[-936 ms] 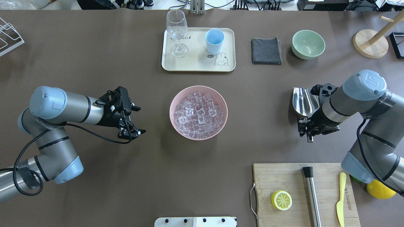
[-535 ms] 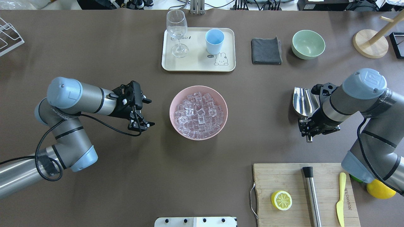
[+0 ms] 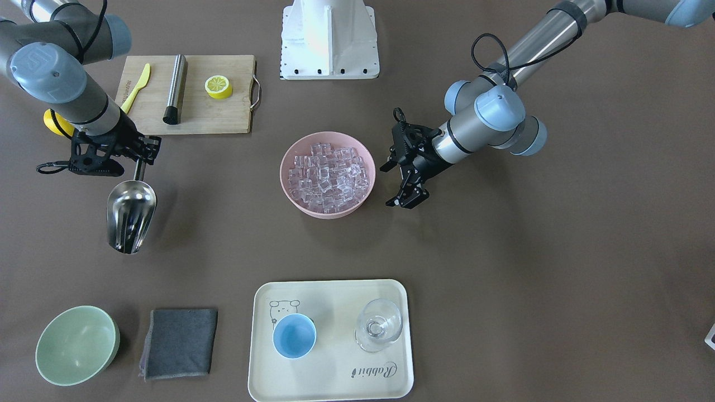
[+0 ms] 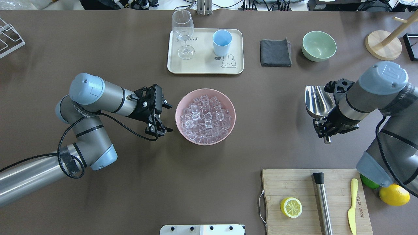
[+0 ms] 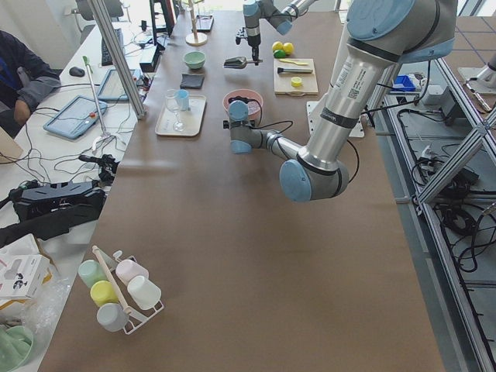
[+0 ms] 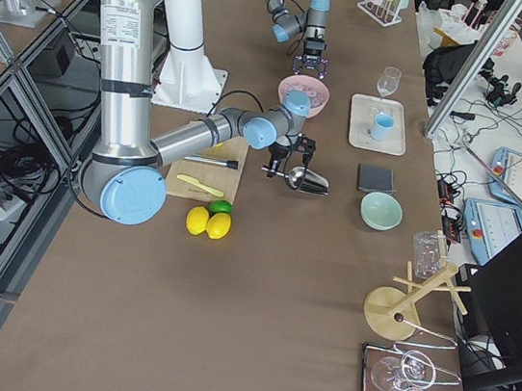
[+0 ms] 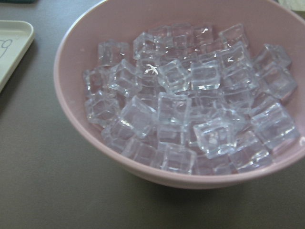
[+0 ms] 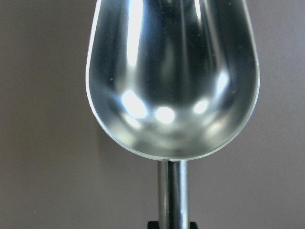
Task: Put ice in cup with scoop
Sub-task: 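Lift the scoop with the right gripper while the left gripper grasps the pink bowl rim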
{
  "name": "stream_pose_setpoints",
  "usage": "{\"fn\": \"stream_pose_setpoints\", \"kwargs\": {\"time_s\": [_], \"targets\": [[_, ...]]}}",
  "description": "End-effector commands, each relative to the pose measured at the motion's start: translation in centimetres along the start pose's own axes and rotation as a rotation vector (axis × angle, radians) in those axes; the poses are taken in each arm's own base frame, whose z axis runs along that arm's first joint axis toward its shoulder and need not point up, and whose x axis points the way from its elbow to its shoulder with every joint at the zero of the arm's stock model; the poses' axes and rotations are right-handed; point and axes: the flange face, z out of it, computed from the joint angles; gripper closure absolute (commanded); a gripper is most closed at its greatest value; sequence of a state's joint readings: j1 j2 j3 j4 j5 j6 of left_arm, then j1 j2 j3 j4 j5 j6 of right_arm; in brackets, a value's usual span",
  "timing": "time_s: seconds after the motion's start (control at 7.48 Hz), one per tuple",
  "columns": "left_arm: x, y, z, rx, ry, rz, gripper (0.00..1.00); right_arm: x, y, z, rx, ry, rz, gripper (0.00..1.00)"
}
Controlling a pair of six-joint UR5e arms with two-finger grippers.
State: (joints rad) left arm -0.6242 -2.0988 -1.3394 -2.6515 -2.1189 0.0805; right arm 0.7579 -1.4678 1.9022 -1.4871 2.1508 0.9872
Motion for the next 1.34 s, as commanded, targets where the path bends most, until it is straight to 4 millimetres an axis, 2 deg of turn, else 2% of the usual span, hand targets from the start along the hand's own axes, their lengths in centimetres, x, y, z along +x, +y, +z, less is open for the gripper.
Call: {"fn": "stream_pose_setpoints", "kwargs": {"time_s": [0.0,0.13,0.27,0.53,0.8,0.94,1.07,1.2], "targets": [[1.2,-0.9,0.6,0.016,0.064,0.056,0.06,-2.1,-0.4,-7.3,0.012,0.064,-0.282,1.00],[1.2,-1.4,0.9,0.018,0.064,0.055,0.05,-0.4,-1.9,-9.9,0.053,0.055,-0.397,1.00],[1.0,-1.3,1.0,0.015,0.059,0.054,0.04,-0.2,-1.4,-11.9,0.073,0.030,-0.496,1.00],[0.2,-1.1,1.0,0.007,0.045,0.045,0.03,-0.2,-1.6,-12.4,0.078,0.035,-0.713,1.00],[-0.2,-3.0,1.4,0.023,0.020,0.018,0.02,-0.8,-2.0,-12.5,0.068,0.051,-0.813,1.00],[-0.1,-3.0,1.5,0.023,0.019,0.013,0.02,-3.8,-2.5,-15.0,0.046,0.078,-0.790,1.00],[0.1,-3.1,1.6,0.023,0.020,0.014,0.02,-7.7,-3.1,-18.6,0.031,0.140,-0.756,1.00],[0.4,-3.2,1.8,0.025,0.026,0.016,0.02,-8.7,-3.0,-19.4,0.023,0.154,-0.749,1.00]]}}
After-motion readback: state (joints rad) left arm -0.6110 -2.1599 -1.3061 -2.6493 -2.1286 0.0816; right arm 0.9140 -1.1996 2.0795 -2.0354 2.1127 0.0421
